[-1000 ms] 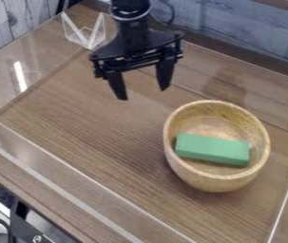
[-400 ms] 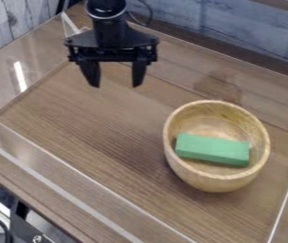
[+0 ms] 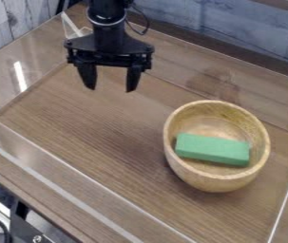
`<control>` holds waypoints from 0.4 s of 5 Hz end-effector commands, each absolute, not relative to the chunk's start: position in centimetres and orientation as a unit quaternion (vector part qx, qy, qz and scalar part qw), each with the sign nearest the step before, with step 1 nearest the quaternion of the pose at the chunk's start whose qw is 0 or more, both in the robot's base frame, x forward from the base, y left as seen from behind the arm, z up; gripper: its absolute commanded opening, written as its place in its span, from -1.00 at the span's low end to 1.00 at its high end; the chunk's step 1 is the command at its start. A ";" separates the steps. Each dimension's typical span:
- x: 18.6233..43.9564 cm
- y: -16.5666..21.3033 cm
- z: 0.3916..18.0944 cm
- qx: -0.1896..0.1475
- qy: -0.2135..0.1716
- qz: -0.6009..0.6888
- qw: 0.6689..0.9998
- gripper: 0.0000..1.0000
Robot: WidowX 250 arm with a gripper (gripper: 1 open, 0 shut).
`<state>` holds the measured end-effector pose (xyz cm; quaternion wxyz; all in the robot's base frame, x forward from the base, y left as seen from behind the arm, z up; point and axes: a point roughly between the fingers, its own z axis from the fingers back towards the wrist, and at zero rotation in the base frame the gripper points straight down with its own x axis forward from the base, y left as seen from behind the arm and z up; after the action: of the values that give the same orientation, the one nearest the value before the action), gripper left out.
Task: Put green stick into wooden bowl
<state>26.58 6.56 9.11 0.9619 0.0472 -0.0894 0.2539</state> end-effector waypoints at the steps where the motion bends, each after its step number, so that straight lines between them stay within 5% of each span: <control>1: 27.9 6.0 10.7 0.042 -0.103 0.250 0.962 1.00; 2: 28.3 5.1 11.2 0.038 -0.097 0.238 0.966 1.00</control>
<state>27.53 4.95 9.97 0.9677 0.0403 -0.0748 0.2373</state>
